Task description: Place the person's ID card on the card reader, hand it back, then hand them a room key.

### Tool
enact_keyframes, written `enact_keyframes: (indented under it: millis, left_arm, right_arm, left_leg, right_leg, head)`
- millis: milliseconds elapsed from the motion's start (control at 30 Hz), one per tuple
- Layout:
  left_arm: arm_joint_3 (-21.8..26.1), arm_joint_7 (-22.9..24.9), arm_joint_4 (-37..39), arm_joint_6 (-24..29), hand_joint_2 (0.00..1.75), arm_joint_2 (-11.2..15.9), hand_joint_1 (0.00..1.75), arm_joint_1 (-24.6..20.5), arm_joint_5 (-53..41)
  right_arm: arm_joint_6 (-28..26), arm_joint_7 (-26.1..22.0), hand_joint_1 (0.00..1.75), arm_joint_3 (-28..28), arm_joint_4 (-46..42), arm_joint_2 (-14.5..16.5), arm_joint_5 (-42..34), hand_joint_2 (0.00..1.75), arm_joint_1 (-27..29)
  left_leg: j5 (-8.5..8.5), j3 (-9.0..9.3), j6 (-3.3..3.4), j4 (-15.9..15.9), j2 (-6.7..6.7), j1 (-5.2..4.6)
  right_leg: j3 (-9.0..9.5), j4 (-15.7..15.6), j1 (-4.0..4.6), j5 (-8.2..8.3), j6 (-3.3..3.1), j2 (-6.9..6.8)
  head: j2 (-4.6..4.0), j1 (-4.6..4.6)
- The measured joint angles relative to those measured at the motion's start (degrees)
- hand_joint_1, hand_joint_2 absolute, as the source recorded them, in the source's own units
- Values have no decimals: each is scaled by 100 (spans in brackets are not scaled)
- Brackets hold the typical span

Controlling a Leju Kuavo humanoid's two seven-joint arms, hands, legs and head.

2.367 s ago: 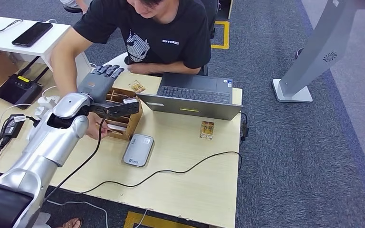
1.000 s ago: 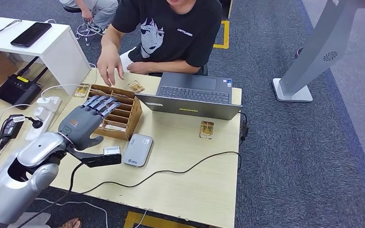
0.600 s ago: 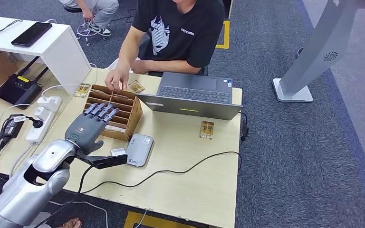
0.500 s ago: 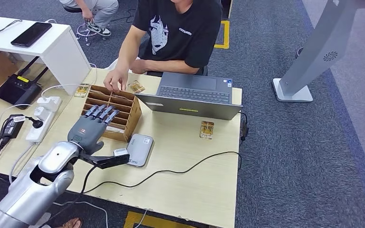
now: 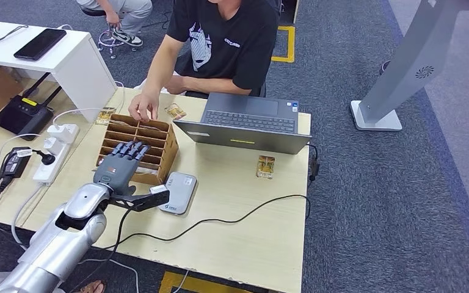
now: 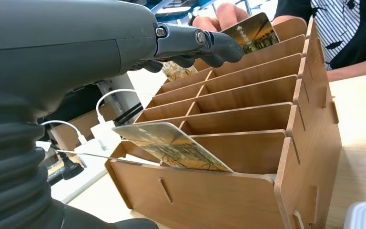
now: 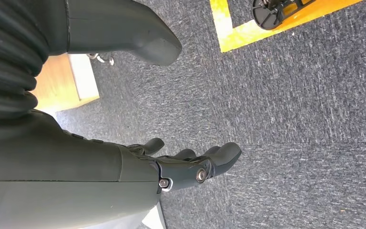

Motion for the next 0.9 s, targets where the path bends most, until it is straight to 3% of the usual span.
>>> enact_keyframes:
  millis: [367,467,567,633,700,900]
  left_arm:
    - [157,-182,234,16,175,-125,10,-48,28]
    - [201,-204,234,12,175,-143,24,-49,44]
    - [215,-236,233,1,175,-155,62,-51,52]
    - [217,-273,232,-16,175,-163,120,-54,73]
    - [219,-313,231,-44,175,-169,164,-60,110]
    - [219,-392,212,-115,175,-185,175,-121,188]
  right_arm:
    - [-4,0,0,1,0,-1,33,175,1]
    - [-4,-5,0,1,0,-1,35,175,0]
    - [-3,-20,0,1,0,-1,35,175,0]
    - [-1,-30,0,1,0,-1,37,175,0]
    - [0,-37,0,1,0,-1,44,175,0]
    - [0,-44,0,1,0,-1,51,175,0]
  left_leg:
    - [0,0,0,0,0,0]
    - [0,0,0,0,0,0]
    - [0,0,0,0,0,0]
    - [0,0,0,0,0,0]
    - [0,0,0,0,0,0]
    - [0,0,0,0,0,0]
  right_leg:
    - [0,0,0,0,0,0]
    - [0,0,0,0,0,0]
    - [0,0,0,0,0,0]
    - [0,0,0,0,0,0]
    - [0,0,0,0,0,0]
    - [1,0,0,0,0,0]
  head:
    - [1,0]
    - [0,0]
    - [0,0]
    - [1,0]
    - [1,0]
    - [0,0]
